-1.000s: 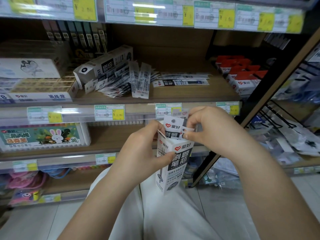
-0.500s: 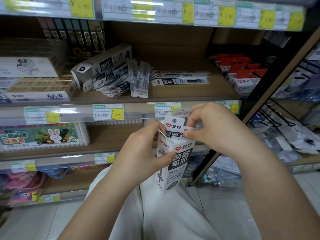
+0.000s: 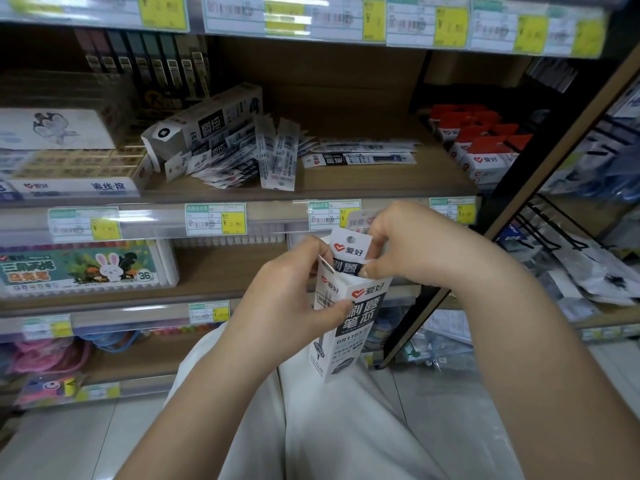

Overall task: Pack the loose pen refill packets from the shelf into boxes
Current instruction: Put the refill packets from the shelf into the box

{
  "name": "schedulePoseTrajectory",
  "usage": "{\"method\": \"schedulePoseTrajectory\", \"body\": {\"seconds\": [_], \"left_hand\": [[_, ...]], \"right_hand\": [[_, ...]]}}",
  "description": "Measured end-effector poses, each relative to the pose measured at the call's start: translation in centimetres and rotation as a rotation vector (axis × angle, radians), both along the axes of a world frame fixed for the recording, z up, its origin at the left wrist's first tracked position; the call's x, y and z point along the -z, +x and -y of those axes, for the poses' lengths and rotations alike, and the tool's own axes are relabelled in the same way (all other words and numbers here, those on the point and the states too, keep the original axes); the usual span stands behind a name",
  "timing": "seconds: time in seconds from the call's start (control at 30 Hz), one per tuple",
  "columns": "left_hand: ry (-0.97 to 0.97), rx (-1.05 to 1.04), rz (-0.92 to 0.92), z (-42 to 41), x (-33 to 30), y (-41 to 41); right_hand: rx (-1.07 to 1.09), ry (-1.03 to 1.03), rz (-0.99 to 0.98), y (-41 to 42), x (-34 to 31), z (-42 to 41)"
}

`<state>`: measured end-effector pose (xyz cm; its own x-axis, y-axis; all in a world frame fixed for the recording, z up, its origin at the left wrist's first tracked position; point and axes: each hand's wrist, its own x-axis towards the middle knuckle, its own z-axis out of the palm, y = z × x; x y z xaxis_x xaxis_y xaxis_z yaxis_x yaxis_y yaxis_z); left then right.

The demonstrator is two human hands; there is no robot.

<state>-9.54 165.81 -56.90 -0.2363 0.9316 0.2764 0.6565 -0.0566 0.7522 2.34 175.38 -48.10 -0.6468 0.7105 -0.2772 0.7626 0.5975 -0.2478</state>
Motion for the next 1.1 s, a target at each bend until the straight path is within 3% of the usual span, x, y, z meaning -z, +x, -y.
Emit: {"method": "schedulePoseTrajectory", "body": {"seconds": [0.23,0.47,0.73,1.1], "left_hand": [[-0.001,0.003,0.025,0.4,-0.2,-0.1],[0.000,0.002,0.017,0.3,-0.1,0.0],[-0.001,0.023,0.021,0.0,-0.1,0.3],[-0.011,-0.027,0.026,0.7,0.2,-0.4]], "right_hand": [[0.024,0.054,-0.043,0.5,-0.3,0.6],[0.033,-0.038,-0.018,0.2,0.0,-0.3],[0.060,0.005,-0.424,1.3,-0.4,0.0],[-0.026,0.148,-0.240,1.0,0.7,0.7]]}}
